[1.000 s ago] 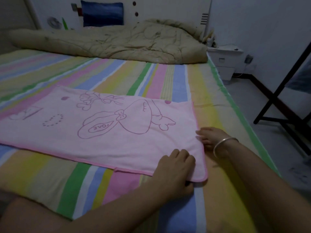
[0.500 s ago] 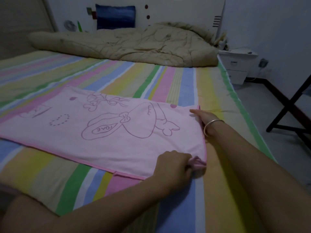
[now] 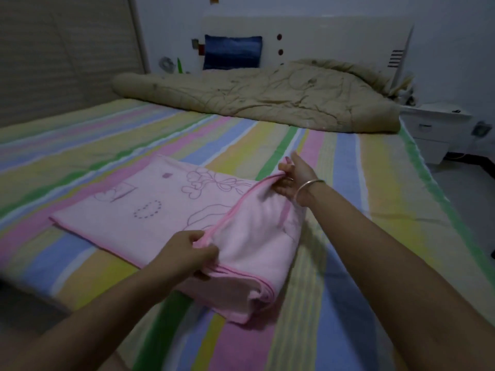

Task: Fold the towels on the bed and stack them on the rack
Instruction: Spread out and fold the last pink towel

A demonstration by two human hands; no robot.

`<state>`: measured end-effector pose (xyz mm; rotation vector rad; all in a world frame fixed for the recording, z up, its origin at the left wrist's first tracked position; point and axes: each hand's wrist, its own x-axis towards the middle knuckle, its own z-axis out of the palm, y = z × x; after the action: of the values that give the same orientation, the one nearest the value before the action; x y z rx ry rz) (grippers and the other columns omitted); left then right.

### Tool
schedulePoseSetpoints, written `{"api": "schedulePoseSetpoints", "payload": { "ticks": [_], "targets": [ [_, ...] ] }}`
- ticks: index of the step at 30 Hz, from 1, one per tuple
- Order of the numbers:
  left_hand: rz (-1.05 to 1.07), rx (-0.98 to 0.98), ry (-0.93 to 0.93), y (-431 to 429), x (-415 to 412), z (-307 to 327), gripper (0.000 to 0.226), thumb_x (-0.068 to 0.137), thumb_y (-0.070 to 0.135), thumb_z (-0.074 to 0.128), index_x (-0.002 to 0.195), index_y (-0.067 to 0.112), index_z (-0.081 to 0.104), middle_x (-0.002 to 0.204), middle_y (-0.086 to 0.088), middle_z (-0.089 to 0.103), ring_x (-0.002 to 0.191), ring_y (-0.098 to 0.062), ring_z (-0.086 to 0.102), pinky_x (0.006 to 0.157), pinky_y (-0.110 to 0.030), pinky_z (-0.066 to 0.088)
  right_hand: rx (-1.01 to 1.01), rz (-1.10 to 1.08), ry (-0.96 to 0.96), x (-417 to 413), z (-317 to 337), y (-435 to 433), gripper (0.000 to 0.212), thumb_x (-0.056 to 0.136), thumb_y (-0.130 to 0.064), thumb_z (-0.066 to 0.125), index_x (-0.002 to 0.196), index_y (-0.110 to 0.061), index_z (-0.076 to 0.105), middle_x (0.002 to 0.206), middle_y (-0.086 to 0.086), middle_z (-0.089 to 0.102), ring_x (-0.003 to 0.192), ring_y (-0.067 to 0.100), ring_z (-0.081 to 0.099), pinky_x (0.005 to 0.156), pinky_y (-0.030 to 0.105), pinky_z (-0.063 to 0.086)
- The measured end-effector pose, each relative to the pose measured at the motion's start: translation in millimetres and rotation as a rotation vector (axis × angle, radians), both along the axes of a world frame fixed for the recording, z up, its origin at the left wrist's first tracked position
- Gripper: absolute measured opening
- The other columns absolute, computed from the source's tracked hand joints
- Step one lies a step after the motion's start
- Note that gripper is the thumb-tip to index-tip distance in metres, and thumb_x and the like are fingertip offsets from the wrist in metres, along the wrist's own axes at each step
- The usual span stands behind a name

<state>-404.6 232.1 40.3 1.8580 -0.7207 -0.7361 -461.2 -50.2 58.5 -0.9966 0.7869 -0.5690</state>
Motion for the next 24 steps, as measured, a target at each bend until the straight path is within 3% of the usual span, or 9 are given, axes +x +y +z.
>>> {"api": "schedulePoseSetpoints", "payload": {
  "ticks": [4,5,8,10,13,15,18,21,24],
  "targets": [
    [0.187,-0.009,-0.004,26,30,-20,0.017,0.083,-0.004,0.06,0.07,0.004,0.066,0.051,-0.001,0.06,0.043,-0.007,0.055,0.04,-0.019,0.043,-0.152,0.06,0.172,66,-5,27,0.051,0.097,-0.052,0.039,0.13,-0.013,0.048,0.112,0.006,0.052,0.08,0.024,0.058,0.063,0.039,0.055],
    [0.212,-0.004,-0.017,31,35,-26,0.017,0.083,-0.004,0.061,0.07,0.005,0.067,0.052,-0.001,0.062,0.045,-0.008,0.055,0.042,-0.019,0.042,-0.202,0.062,0.204,75,-10,32,0.051,0.097,-0.05,0.04,0.134,-0.014,0.045,0.111,0.008,0.053,0.071,0.023,0.059,0.057,0.037,0.056],
    [0.224,0.043,-0.022,39,49,-40,0.005,0.078,0.007,0.067,0.074,0.006,0.071,0.063,-0.003,0.07,0.056,-0.014,0.062,0.058,-0.028,0.051,-0.243,0.064,0.277,93,-39,42,0.045,0.097,-0.048,0.043,0.128,-0.015,0.047,0.078,0.011,0.055,0.034,0.015,0.053,0.033,0.022,0.044],
    [0.21,0.072,-0.048,39,56,-45,0.006,0.078,0.009,0.068,0.073,0.008,0.07,0.058,0.003,0.068,0.052,-0.005,0.06,0.055,-0.022,0.049,-0.235,0.046,0.291,98,-55,41,0.039,0.097,-0.043,0.045,0.113,-0.009,0.054,0.07,0.011,0.054,0.034,0.016,0.05,0.034,0.021,0.044],
    [0.167,0.107,-0.065,33,63,-43,0.013,0.083,0.011,0.068,0.07,0.01,0.07,0.052,0.007,0.064,0.045,-0.001,0.056,0.047,-0.015,0.043,-0.377,0.07,0.336,100,-64,28,0.027,0.098,-0.033,0.045,0.104,-0.014,0.062,0.071,0.012,0.061,0.051,0.024,0.058,0.043,0.027,0.05],
    [0.171,0.112,-0.041,28,69,-37,0.018,0.085,0.022,0.071,0.073,0.008,0.071,0.051,0.0,0.063,0.045,-0.01,0.058,0.045,-0.019,0.044,-0.773,0.1,0.526,97,-64,9,0.032,0.094,-0.018,0.045,0.12,-0.023,0.062,0.096,0.013,0.066,0.082,0.03,0.066,0.067,0.034,0.053],
    [0.172,0.155,-0.109,15,79,-29,0.027,0.085,0.037,0.07,0.077,0.01,0.073,0.053,-0.005,0.066,0.045,-0.016,0.061,0.044,-0.025,0.048,-1.254,0.101,0.892,97,-56,-16,0.045,0.09,-0.016,0.049,0.134,-0.025,0.051,0.132,0.011,0.052,0.124,0.03,0.046,0.102,0.037,0.039],
    [0.119,0.281,-0.381,2,82,-29,0.031,0.081,0.05,0.066,0.077,0.02,0.071,0.064,0.003,0.07,0.062,-0.009,0.065,0.062,-0.026,0.053,-1.195,0.186,1.038,105,-56,-33,0.047,0.095,-0.032,0.047,0.14,-0.02,0.043,0.14,0.009,0.05,0.13,0.03,0.043,0.107,0.04,0.035],
    [0.112,0.34,-0.471,-6,77,-42,0.031,0.081,0.055,0.06,0.077,0.024,0.059,0.074,0.006,0.065,0.075,-0.016,0.063,0.07,-0.03,0.051,-1.148,0.187,1.06,113,-63,-41,0.044,0.092,-0.046,0.051,0.126,-0.019,0.059,0.13,0.006,0.059,0.123,0.029,0.051,0.104,0.039,0.04]
  ]
}}
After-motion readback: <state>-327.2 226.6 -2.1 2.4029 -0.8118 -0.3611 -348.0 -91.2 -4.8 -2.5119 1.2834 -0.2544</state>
